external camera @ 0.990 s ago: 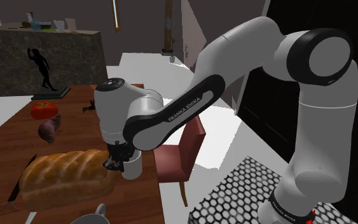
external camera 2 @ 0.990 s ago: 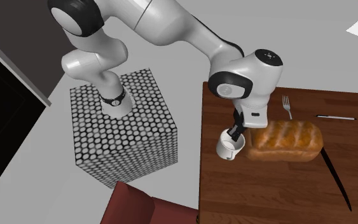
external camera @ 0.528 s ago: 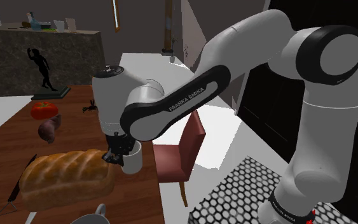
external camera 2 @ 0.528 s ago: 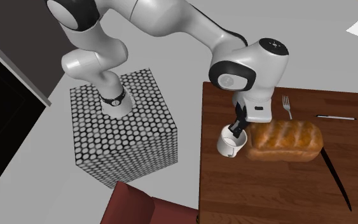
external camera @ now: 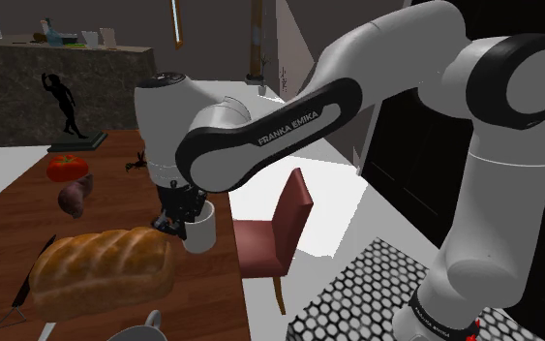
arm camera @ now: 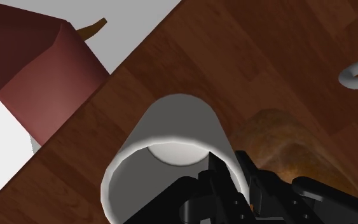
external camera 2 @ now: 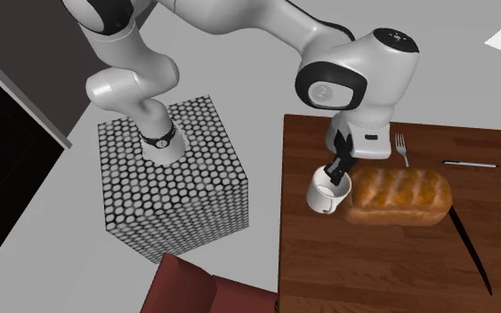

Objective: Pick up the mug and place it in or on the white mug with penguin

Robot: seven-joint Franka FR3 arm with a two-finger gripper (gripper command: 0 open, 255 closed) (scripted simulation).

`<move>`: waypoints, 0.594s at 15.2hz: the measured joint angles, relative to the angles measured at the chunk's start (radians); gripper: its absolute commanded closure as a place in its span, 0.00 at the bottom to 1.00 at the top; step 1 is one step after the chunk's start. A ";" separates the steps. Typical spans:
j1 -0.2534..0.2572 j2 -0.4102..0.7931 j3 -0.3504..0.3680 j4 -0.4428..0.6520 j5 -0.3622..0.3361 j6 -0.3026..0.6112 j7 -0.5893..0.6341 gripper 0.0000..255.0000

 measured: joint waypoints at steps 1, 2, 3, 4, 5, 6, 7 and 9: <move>0.000 -0.003 0.001 0.008 0.003 -0.010 -0.003 1.00; -0.001 -0.009 0.003 0.014 0.009 -0.021 -0.007 1.00; -0.004 -0.017 0.004 0.021 0.016 -0.033 -0.013 1.00; -0.003 -0.017 0.005 0.031 0.017 -0.043 -0.015 1.00; -0.005 -0.024 0.006 0.038 0.023 -0.055 -0.020 1.00; -0.004 -0.027 0.008 0.049 0.026 -0.068 -0.022 1.00; -0.007 -0.037 0.009 0.052 0.034 -0.078 -0.027 1.00; -0.007 -0.040 0.011 0.074 0.039 -0.103 -0.033 1.00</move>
